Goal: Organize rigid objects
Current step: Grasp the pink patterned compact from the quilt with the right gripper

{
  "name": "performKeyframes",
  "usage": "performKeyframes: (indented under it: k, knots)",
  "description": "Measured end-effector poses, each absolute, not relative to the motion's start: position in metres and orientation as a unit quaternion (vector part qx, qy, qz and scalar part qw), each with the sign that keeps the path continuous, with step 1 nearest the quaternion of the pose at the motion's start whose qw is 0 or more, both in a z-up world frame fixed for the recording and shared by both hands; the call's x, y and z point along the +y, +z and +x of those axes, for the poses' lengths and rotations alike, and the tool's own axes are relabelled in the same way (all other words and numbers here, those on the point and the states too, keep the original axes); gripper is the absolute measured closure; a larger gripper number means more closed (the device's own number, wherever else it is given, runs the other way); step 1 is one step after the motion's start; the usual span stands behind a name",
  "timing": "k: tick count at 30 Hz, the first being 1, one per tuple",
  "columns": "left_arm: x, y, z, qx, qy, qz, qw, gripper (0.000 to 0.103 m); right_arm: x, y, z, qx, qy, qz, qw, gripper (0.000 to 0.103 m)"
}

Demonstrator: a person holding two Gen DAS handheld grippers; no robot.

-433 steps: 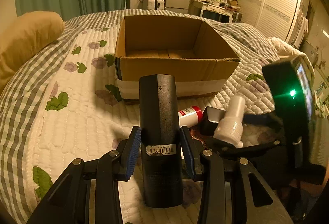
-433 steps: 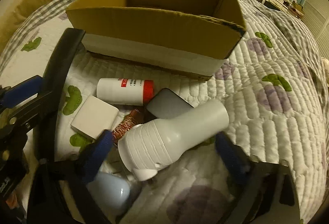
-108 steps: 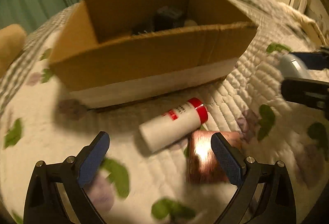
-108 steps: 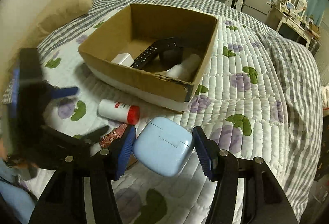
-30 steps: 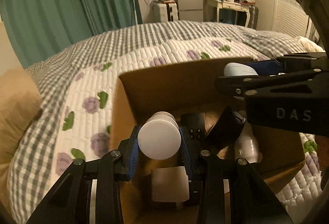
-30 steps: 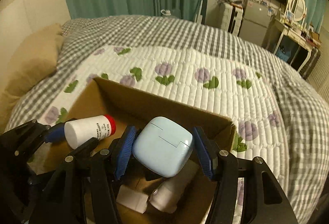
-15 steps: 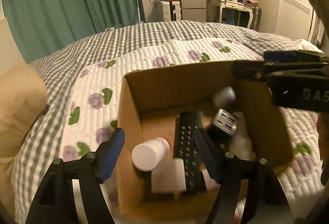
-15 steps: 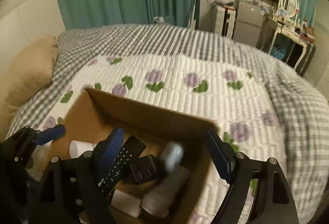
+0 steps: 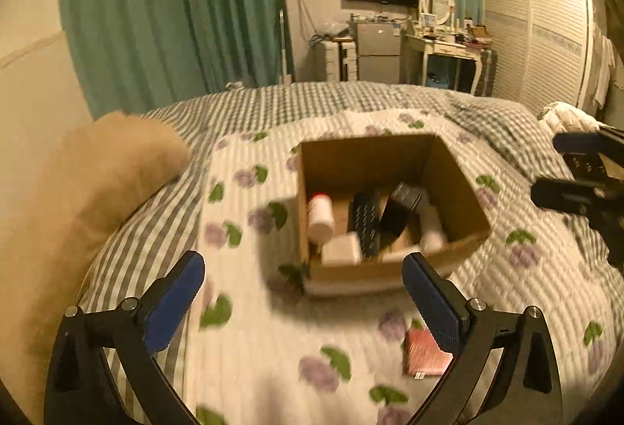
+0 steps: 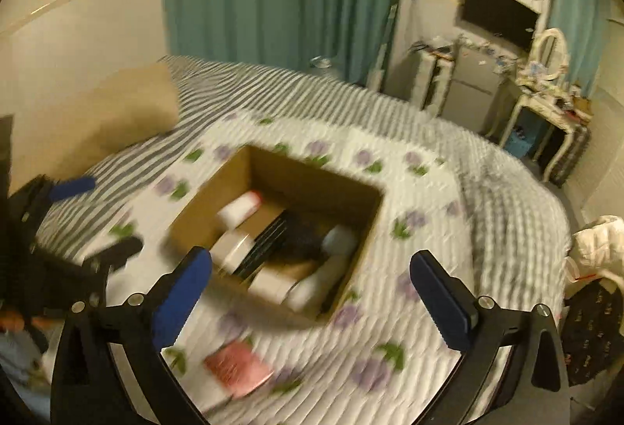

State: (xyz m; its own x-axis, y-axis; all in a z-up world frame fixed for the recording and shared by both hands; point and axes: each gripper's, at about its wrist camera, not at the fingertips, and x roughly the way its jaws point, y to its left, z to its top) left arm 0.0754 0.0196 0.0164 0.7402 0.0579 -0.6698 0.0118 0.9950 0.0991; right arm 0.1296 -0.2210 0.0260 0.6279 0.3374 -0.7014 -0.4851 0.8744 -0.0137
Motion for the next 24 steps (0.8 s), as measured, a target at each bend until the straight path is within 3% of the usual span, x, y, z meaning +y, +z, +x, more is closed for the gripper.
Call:
performKeyframes:
  k: [13, 17, 24]
  knots:
    - [0.043, -0.078, 0.051, 0.43, 0.043, 0.03, 0.901, 0.0, -0.156, -0.133, 0.093, 0.507, 0.26, -0.204, 0.796, 0.001]
    - [0.038, -0.078, 0.047, 0.419, 0.04, 0.042, 0.906, 0.0, -0.142, -0.166, 0.09, 0.526, 0.234, -0.269, 0.772, 0.021]
    - [0.043, -0.078, 0.048, 0.417, 0.037, 0.03, 0.908, 0.0, -0.122, -0.183, 0.076, 0.512, 0.221, -0.338, 0.758, 0.023]
